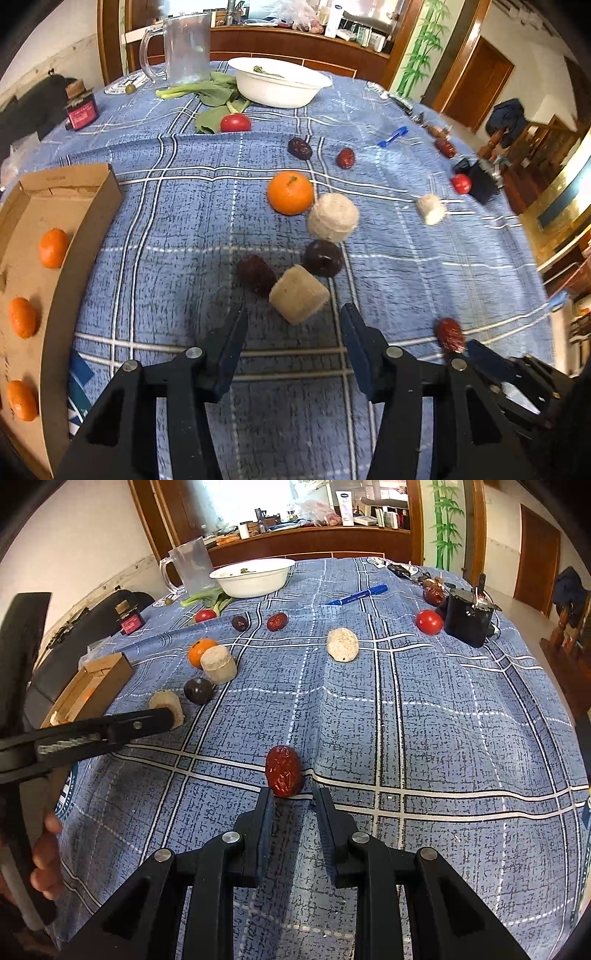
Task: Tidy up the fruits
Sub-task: 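Grasp the square tan biscuit with the left tool while the right tool holds the date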
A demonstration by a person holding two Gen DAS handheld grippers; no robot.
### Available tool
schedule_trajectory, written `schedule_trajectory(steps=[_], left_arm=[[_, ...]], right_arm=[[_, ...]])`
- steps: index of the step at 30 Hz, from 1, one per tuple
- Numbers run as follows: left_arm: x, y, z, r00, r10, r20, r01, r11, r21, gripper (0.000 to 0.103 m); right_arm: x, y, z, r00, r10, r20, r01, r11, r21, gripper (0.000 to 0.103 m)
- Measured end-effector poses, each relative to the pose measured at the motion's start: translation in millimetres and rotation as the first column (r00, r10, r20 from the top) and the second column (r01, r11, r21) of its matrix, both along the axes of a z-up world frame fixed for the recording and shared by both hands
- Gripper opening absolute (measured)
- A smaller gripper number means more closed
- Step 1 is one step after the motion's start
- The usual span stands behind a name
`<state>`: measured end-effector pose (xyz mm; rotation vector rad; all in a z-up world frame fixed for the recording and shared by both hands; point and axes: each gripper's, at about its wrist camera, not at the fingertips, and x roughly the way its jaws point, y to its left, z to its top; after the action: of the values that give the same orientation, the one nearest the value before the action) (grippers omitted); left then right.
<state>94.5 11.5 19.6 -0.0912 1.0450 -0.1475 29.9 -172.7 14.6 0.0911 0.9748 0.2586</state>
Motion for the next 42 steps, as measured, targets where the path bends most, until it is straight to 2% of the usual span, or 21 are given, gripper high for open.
schedule_trajectory(steps=[3,6,9,11,12,14,15,22,32,39,42], left_arm=[[6.4,-1.6,-5.8,1.000,0.013,-0.015,-0.013,1.000,0.012,0.051],[10.8,-1.3,-6.9,0.999,0.029,-0.020,-0.028,1.000,0.012,0.051],[14.2,-1.6,-6.8,0.999,0.028,-0.023,-0.028,0.999,0.016,0.051],[15.1,-1.4,-7.2,1.000,0.024,-0.020,-0.024,1.000,0.017,0.051],[14.7,-0.9,-7.2,1.000,0.019,-0.020,-0.019,1.000,0.014,0.051],[13.5,0.0,-6.8,1.000,0.012,-0.012,-0.012,1.000,0.010,0.040],[12.5,0.9,-6.5,1.000,-0.002,-0.009,0.002,1.000,-0.007,0.034],[-0.4,5.2,-2.6,0.999,-0.048,-0.022,0.047,0.998,-0.047,0.033],[-64.0,15.5,20.2,0.984,-0.173,0.043,0.175,0.983,-0.051,0.033],[-81.8,32.2,29.8,0.982,-0.179,0.064,0.184,0.980,-0.074,0.033],[-85.8,44.4,34.9,0.983,-0.165,0.077,0.171,0.982,-0.080,0.034]], right_arm=[[3.2,-0.3,1.7,1.000,0.007,0.004,-0.007,1.000,0.018,0.027],[9.6,0.2,1.9,1.000,0.010,0.008,-0.010,1.000,0.013,0.036],[18.3,3.2,-0.1,1.000,0.021,0.003,-0.021,1.000,0.013,0.037],[19.7,9.8,-0.2,0.999,0.042,0.020,-0.042,0.999,-0.026,0.037],[19.2,13.1,-0.3,0.998,0.049,0.028,-0.048,0.998,-0.050,0.031],[17.0,18.4,-0.7,0.997,0.058,0.045,-0.053,0.992,-0.115,0.023],[15.4,18.8,-0.1,0.997,0.060,0.053,-0.054,0.991,-0.119,0.023],[4.5,9.5,9.5,0.998,0.024,0.062,-0.020,0.998,-0.063,0.023],[-23.0,0.7,23.2,0.998,-0.027,0.057,0.026,0.999,0.018,0.023],[-34.4,22.5,15.0,1.000,-0.011,0.011,0.011,1.000,-0.004,0.023],[-35.7,33.2,19.5,1.000,-0.002,0.018,0.002,1.000,-0.009,0.023]])
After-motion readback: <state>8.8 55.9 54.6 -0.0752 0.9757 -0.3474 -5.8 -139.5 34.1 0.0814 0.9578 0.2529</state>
